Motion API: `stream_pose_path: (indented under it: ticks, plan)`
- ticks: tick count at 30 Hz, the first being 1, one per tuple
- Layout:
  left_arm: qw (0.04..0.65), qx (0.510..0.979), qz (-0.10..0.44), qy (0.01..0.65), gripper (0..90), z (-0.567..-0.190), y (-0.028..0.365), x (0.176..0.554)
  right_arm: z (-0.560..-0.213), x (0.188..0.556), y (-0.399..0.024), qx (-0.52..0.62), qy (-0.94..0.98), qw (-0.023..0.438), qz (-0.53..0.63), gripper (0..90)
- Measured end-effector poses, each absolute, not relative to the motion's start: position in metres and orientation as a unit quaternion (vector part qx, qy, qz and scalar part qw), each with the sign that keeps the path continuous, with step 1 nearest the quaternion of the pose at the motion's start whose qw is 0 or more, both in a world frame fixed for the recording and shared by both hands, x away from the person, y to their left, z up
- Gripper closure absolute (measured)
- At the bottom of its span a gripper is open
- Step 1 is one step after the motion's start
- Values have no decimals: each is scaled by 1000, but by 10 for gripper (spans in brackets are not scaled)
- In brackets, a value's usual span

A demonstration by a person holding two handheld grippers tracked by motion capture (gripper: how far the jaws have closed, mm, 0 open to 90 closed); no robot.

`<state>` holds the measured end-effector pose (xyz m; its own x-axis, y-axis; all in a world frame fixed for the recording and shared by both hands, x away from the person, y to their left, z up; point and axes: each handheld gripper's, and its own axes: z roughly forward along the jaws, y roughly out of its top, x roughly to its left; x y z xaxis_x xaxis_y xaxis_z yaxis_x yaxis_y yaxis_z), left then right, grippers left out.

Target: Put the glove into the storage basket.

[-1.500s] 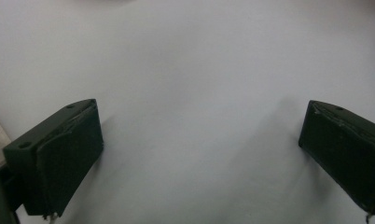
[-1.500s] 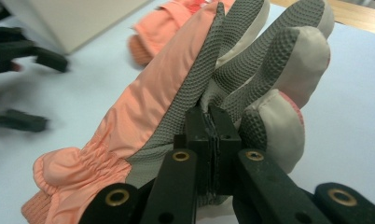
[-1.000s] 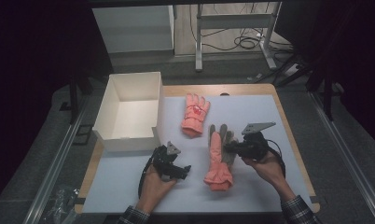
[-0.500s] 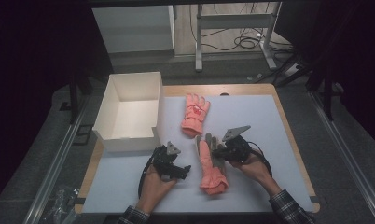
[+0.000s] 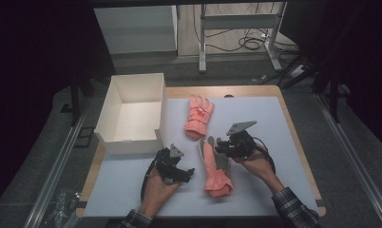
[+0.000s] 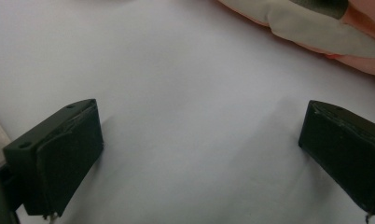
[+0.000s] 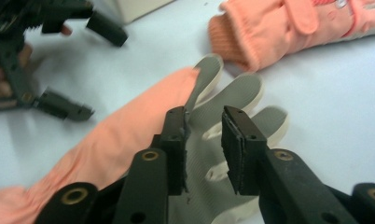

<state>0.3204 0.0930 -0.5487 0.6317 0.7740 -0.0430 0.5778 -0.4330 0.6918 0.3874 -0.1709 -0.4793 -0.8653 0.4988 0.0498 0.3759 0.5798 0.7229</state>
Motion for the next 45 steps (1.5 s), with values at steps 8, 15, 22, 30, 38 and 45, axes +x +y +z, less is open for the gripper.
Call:
stream_pose_path:
  ticks: [8,15,22,30,38,45]
  plan:
    - [342,838,142,402,0,-548,94,321,-474,417,-161,270,874,94,393,579]
    - [341,838,141,403,0,-548,94,320,-474,446,-150,299,862,118,391,500]
    - [341,837,140,403,0,-548,94,320,-475,471,-141,327,850,119,396,475]
    - [343,836,140,404,0,-548,93,320,-475,496,-130,339,845,123,396,455]
    - [342,837,140,403,0,-548,94,320,-476,520,-118,351,840,125,395,460]
    - [343,836,140,404,0,-548,93,320,-485,536,-105,360,839,134,385,449]
